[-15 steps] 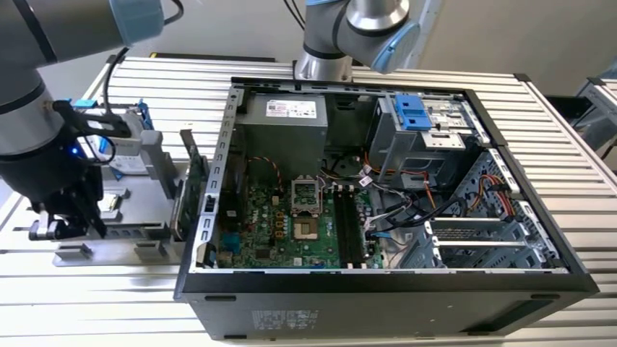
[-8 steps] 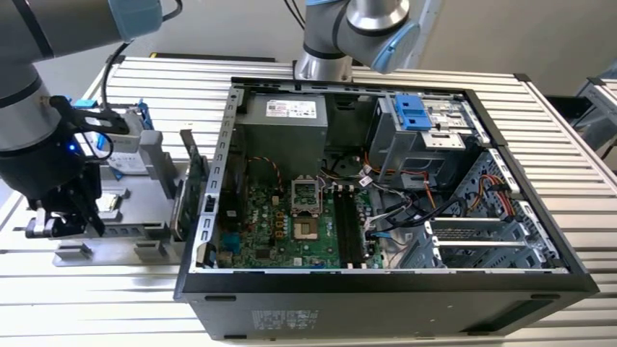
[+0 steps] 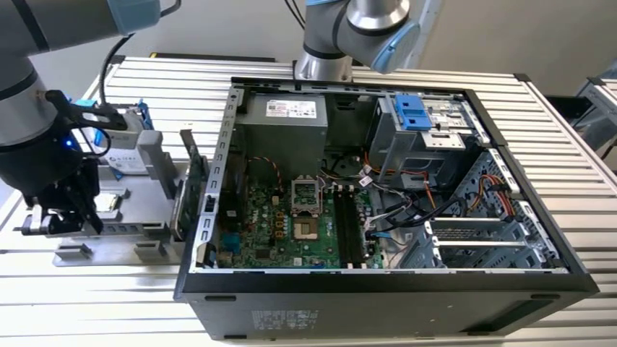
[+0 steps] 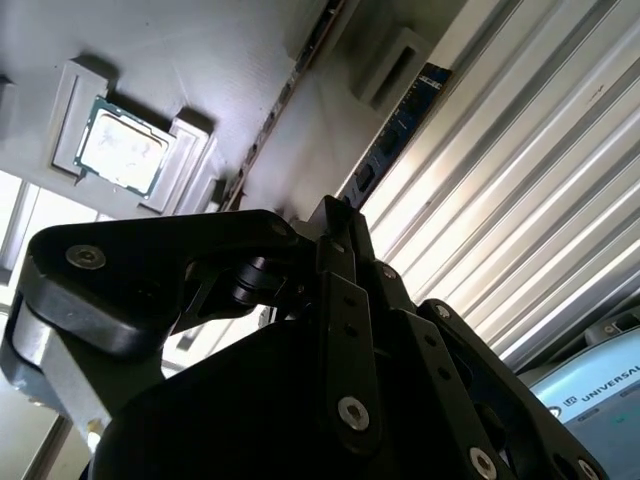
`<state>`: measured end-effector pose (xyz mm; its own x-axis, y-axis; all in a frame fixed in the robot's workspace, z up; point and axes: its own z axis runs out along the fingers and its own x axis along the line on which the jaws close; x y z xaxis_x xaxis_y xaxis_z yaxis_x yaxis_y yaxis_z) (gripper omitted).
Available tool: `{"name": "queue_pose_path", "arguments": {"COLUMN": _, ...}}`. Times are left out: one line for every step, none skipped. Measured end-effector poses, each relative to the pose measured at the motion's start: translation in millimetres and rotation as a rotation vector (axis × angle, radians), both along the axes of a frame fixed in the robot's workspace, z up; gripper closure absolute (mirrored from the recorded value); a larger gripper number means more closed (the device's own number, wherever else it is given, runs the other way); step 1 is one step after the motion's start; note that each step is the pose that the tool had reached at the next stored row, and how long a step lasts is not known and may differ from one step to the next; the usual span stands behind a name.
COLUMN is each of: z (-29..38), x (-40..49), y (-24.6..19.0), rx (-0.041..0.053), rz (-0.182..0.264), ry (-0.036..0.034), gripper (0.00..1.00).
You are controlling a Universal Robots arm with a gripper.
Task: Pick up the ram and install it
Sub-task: 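Pick up the ram and move it above insertion slot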
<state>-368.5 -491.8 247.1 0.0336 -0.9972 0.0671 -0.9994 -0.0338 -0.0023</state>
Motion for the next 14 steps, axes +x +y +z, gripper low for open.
{"name": "queue_pose_path", "arguments": {"z": 0.8, "x": 0.0, "y": 0.0, "rx": 0.0000, "rz": 0.000, "ry": 0.0000, "gripper": 1.00}}
{"name": "queue_pose_path", "arguments": {"z": 1.5, "x": 0.0, "y": 0.0, "rx": 0.0000, "rz": 0.000, "ry": 0.0000, "gripper": 1.00}}
{"name": "queue_pose_path", "arguments": {"z": 2.2, "x": 0.0, "y": 0.0, "rx": 0.0000, "rz": 0.000, "ry": 0.0000, "gripper": 1.00}}
{"name": "queue_pose_path", "arguments": {"z": 2.9, "x": -0.1, "y": 0.0, "rx": 0.0000, "rz": 0.000, "ry": 0.0000, "gripper": 1.00}}
{"name": "queue_pose_path", "arguments": {"z": 3.7, "x": -0.1, "y": 0.0, "rx": 0.0000, "rz": 0.000, "ry": 0.0001, "gripper": 1.00}}
{"name": "queue_pose_path", "arguments": {"z": 4.4, "x": -0.1, "y": 0.0, "rx": 0.0000, "rz": 0.000, "ry": 0.0001, "gripper": 1.00}}
{"name": "queue_pose_path", "arguments": {"z": 5.0, "x": -0.1, "y": 0.0, "rx": 0.0000, "rz": 0.000, "ry": 0.0000, "gripper": 1.00}}
{"name": "queue_pose_path", "arguments": {"z": 5.8, "x": -0.1, "y": 0.0, "rx": 0.0000, "rz": 0.000, "ry": 0.0000, "gripper": 1.00}}
{"name": "queue_pose_path", "arguments": {"z": 6.4, "x": -0.1, "y": 0.0, "rx": 0.0000, "rz": 0.000, "ry": 0.0000, "gripper": 1.00}}
{"name": "queue_pose_path", "arguments": {"z": 7.2, "x": -0.1, "y": 0.0, "rx": -0.0001, "rz": 0.000, "ry": 0.0001, "gripper": 1.00}}
{"name": "queue_pose_path", "arguments": {"z": 7.8, "x": -0.1, "y": 0.0, "rx": 0.0000, "rz": 0.000, "ry": 0.0000, "gripper": 1.00}}
{"name": "queue_pose_path", "arguments": {"z": 8.6, "x": -0.1, "y": 0.0, "rx": -0.0001, "rz": 0.000, "ry": 0.0001, "gripper": 1.00}}
{"name": "queue_pose_path", "arguments": {"z": 9.4, "x": -0.1, "y": 0.0, "rx": 0.0000, "rz": 0.000, "ry": 0.0001, "gripper": 1.00}}
{"name": "queue_pose_path", "arguments": {"z": 10.1, "x": -0.2, "y": 0.0, "rx": 0.0000, "rz": 0.000, "ry": 0.0000, "gripper": 1.00}}
